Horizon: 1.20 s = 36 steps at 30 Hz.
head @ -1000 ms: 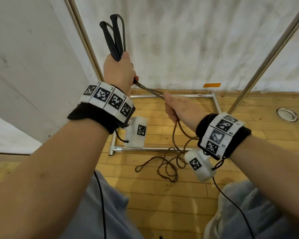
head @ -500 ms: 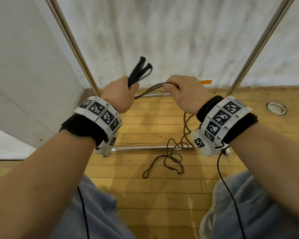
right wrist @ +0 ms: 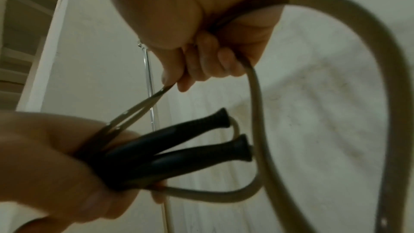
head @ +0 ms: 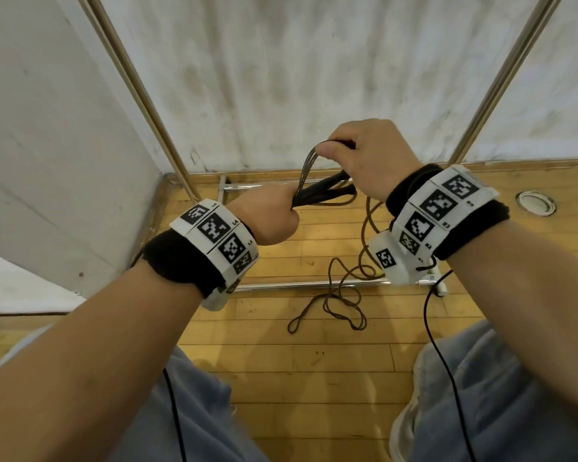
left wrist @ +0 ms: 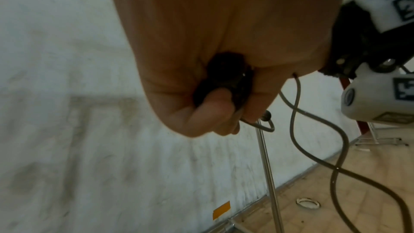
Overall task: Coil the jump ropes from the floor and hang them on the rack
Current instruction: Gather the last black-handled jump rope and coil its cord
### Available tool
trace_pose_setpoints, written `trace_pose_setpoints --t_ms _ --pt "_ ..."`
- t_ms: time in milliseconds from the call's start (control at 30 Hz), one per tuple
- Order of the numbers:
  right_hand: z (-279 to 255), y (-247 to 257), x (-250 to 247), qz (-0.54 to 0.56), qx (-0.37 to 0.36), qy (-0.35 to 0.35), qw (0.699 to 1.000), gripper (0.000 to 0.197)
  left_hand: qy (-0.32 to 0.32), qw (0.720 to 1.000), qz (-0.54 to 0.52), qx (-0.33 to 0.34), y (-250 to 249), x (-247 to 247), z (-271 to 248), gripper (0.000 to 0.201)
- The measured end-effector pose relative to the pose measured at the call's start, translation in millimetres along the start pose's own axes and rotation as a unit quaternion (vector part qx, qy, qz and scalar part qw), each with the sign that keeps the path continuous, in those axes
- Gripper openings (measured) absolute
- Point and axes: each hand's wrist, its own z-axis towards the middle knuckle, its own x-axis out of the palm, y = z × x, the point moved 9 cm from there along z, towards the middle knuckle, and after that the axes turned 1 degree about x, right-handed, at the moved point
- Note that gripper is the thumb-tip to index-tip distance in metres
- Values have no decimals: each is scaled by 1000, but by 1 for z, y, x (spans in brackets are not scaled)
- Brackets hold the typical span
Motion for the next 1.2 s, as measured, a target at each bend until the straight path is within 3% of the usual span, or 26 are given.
trace_pose_setpoints --t_ms 167,300,400,500,600,733,900,1000,1200 --pt "5 -31 -2 83 88 51 991 41 14 994 -94 56 -8 -12 -10 24" --pt "2 -43 7 231 136 90 959 41 -9 981 -180 72 -8 -33 -18 15" --pt "-1 -40 20 311 150 109 932 37 -26 950 -302 71 -7 -44 -21 22" --pt "-7 -32 39 325 153 118 926 24 -68 922 -378 49 -2 -49 -20 9" --pt "-15 -23 50 231 144 99 957 25 -144 926 -348 -2 16 -52 -14 13" --pt "-25 6 65 112 69 116 985 28 -241 937 -249 -35 30 -55 -11 15" --pt "-34 11 75 -4 52 162 985 15 -262 951 -161 -35 21 -45 -3 20" --pt "-34 12 72 6 63 161 985 9 -279 952 -126 -9 13 -46 -3 14" --pt "-33 19 60 92 74 165 979 27 -292 951 -94 -30 19 -42 -1 15"
